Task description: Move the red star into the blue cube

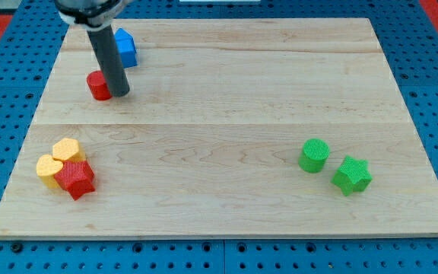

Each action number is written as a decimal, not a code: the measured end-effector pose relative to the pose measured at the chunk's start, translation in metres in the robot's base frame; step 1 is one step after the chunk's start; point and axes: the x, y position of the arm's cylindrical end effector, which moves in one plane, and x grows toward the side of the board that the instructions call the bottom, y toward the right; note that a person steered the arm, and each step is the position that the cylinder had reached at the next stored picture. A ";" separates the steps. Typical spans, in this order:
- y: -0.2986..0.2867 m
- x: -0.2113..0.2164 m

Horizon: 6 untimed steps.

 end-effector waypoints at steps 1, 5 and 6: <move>0.009 0.029; -0.016 0.017; 0.003 0.015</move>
